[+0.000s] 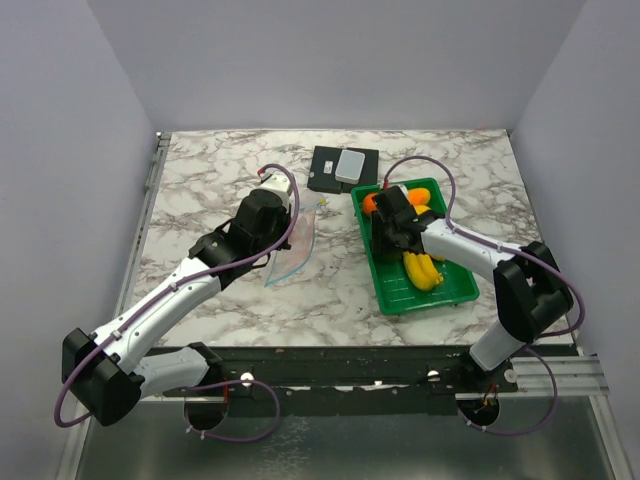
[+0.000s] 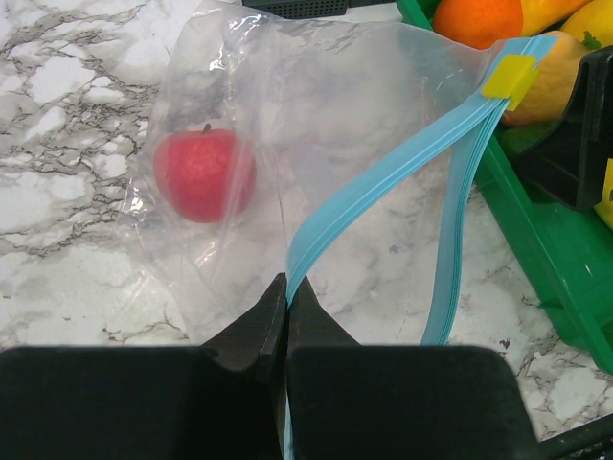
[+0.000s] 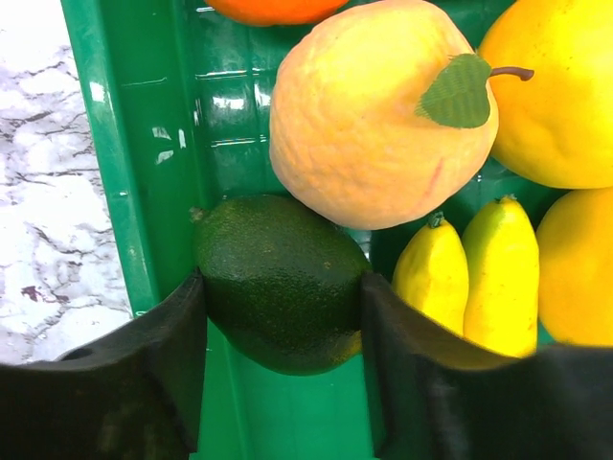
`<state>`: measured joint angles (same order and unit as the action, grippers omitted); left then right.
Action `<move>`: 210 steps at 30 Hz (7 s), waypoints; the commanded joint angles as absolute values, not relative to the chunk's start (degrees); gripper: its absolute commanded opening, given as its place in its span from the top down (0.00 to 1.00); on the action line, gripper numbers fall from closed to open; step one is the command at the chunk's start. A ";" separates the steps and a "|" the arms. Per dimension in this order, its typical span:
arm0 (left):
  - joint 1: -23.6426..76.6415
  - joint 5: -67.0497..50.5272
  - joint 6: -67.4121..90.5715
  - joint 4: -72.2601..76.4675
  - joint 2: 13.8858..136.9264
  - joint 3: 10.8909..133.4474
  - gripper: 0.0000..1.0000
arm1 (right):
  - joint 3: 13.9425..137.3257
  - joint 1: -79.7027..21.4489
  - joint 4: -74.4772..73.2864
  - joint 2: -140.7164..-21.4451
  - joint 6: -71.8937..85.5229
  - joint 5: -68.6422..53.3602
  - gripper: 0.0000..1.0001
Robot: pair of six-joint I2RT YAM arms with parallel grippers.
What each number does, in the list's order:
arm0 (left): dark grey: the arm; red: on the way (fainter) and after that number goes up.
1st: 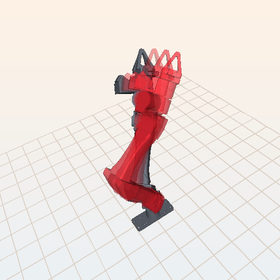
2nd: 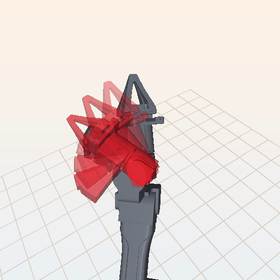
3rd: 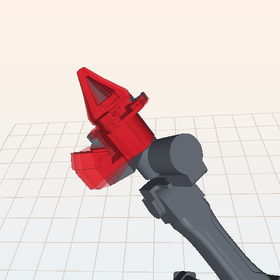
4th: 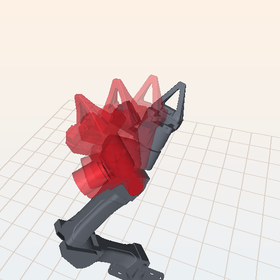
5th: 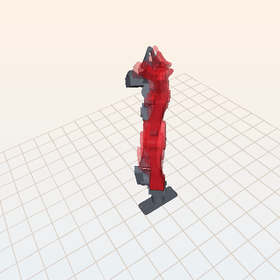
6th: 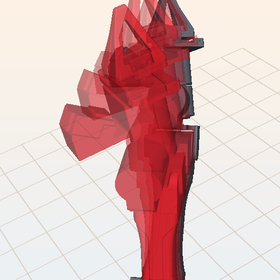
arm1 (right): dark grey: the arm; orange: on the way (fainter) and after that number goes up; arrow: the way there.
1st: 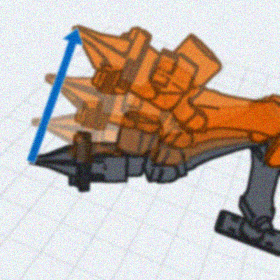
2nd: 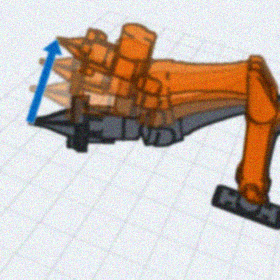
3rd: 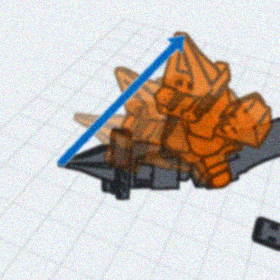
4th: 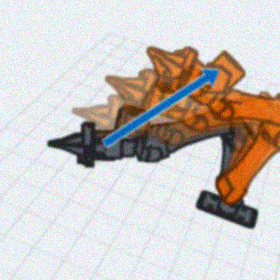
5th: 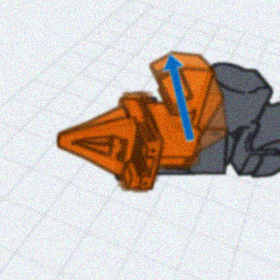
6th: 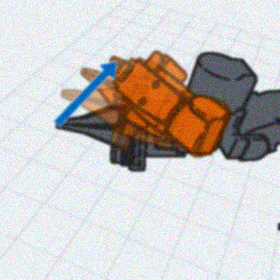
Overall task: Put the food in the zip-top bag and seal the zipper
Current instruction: Pick up the fake fruit from the bin, then place the fake fruit in the zipper food storage bag, then pick up the fake fruit from the bin.
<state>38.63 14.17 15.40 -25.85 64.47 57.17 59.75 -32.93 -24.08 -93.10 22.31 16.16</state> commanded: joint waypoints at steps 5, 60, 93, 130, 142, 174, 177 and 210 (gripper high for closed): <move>38.41 14.76 15.04 -25.22 64.69 56.67 1.00 | 61.46 -32.73 -27.16 -87.56 22.44 16.72 0.70; 38.49 13.38 15.55 -24.95 64.06 56.69 1.00 | 65.24 -50.01 -5.76 -77.43 37.04 -11.09 0.73; 38.47 11.43 15.52 -23.55 61.80 56.16 1.00 | 68.45 -50.89 -10.23 -86.10 42.01 10.94 0.64; 38.49 12.51 15.63 -23.64 62.18 55.99 1.00 | 67.05 -50.97 -18.68 -71.57 34.10 15.66 0.13; 38.46 12.40 15.58 -23.64 62.14 55.98 1.00 | 66.85 -50.18 -30.21 -70.57 30.42 32.10 0.12; 38.44 12.92 15.16 -23.64 62.07 55.90 1.00 | 59.71 -30.91 -19.81 -86.43 34.98 25.32 0.00; 38.47 13.05 15.17 -23.64 62.05 55.89 1.00 | 60.38 -30.23 -19.28 -88.23 35.93 25.32 0.00; 38.49 12.79 14.96 -23.95 62.47 56.07 1.00 | 64.00 -27.70 -17.23 -97.10 37.10 22.88 0.36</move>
<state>38.28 12.86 15.20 -24.88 62.87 56.42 63.07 -28.05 -18.06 -96.36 37.39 23.11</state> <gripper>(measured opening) 0.005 0.690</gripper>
